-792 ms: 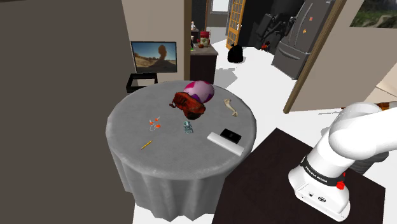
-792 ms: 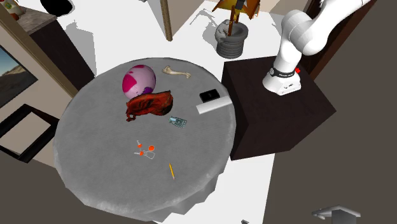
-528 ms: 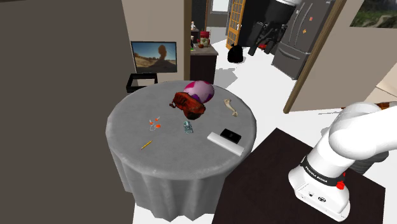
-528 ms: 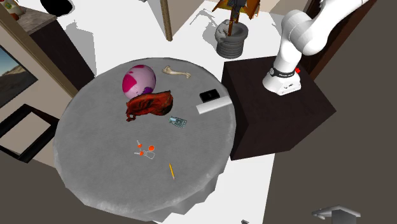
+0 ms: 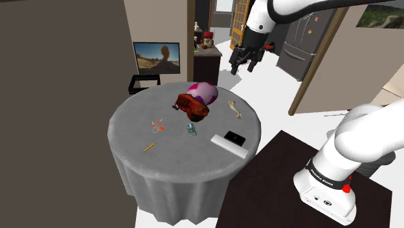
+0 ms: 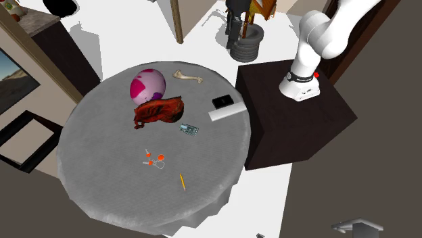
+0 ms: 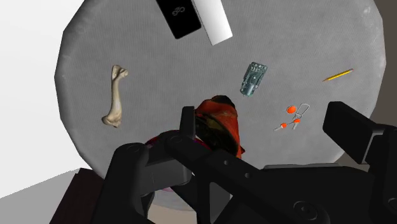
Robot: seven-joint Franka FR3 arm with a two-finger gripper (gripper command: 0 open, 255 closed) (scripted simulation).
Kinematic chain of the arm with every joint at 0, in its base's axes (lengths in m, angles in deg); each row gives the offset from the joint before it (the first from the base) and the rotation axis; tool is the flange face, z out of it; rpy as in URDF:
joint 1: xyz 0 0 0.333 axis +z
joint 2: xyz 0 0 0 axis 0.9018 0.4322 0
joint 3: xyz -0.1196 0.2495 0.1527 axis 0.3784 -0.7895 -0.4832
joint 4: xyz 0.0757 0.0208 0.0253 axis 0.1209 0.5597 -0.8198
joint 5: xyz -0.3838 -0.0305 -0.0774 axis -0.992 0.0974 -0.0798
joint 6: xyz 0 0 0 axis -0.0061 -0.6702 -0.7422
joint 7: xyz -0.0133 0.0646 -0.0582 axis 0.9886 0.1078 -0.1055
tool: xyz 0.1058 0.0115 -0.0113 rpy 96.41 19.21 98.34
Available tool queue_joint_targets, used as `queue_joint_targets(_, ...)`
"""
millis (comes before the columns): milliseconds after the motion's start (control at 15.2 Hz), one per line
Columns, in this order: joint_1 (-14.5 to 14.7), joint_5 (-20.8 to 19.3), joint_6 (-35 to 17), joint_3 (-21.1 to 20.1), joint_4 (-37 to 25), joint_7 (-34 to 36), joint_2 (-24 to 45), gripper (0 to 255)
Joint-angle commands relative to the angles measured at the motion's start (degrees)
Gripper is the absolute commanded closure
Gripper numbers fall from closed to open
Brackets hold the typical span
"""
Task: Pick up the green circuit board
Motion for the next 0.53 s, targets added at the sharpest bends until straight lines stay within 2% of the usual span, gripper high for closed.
queue_joint_targets(0, -0.1, 0.0, -3.5, -1.0, 0.8, 1.0, 3.0, 0)
queue_joint_targets(462, -0.7, -1.5, -14.1, -4.2, -0.1, 5.4, 16.4, 0)
